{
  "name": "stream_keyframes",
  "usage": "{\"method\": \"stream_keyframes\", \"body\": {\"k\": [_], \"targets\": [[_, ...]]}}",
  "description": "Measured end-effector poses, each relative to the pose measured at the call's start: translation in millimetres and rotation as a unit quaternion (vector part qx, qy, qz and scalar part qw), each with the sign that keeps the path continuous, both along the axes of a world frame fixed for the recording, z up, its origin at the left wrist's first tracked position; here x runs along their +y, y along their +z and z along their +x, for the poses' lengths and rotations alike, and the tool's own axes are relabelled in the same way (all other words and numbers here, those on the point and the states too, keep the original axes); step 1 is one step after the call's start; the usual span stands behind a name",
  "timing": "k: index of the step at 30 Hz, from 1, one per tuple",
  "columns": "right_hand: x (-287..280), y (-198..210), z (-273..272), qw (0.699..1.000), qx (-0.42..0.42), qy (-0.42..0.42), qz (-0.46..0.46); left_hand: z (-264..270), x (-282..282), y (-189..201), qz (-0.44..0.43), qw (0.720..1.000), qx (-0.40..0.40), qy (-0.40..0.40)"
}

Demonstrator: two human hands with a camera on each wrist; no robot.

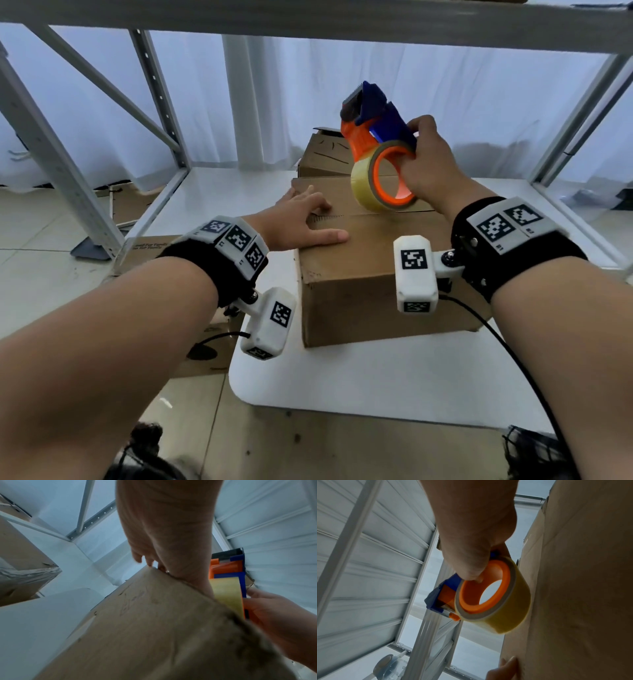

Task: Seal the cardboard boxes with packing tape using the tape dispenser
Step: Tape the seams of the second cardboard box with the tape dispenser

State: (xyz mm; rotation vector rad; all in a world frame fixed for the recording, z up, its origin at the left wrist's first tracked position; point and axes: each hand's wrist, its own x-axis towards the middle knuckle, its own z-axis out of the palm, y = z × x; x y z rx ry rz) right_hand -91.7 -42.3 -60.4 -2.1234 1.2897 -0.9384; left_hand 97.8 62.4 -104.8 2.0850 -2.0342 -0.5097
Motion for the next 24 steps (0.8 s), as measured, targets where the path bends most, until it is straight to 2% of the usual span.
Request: {"method": "stream_keyframes", "body": {"k": [6, 10, 14, 18, 19, 22, 24], "targets": [[5.9, 1.3, -14.7, 0.999, 0.042, 0.008, -0.012, -9.8, 2.4, 4.3, -0.001, 1.000, -0.024, -0.021], [9.6, 2.9, -17.3, 0.998, 0.051, 0.025, 0.035, -20.1, 1.3, 0.3, 0.004, 0.998, -0.048, -0.048], [14.2, 4.6, -20.5, 0.998, -0.012, 0.050, 0.023, -19.8, 0.9, -2.9, -0.015, 0.999, -0.024, -0.040], [15.4, 9.3, -16.3, 0.981, -0.175, 0.055, 0.062, -20.5, -0.1, -2.8, -0.026, 0.999, -0.005, -0.034], [15.8, 8.9, -15.9, 0.978, -0.185, 0.064, 0.072, -20.8, -0.8, -2.9, -0.028, 0.999, -0.004, -0.033], [19.0, 5.1, -17.3, 0.985, -0.113, 0.114, 0.070, -20.3, -2.4, -4.3, -0.033, 0.999, 0.007, -0.028], [20.3, 3.0, -18.8, 0.983, -0.104, 0.132, 0.071, -19.8, -1.5, -5.6, -0.036, 0.999, 0.017, -0.025]]}}
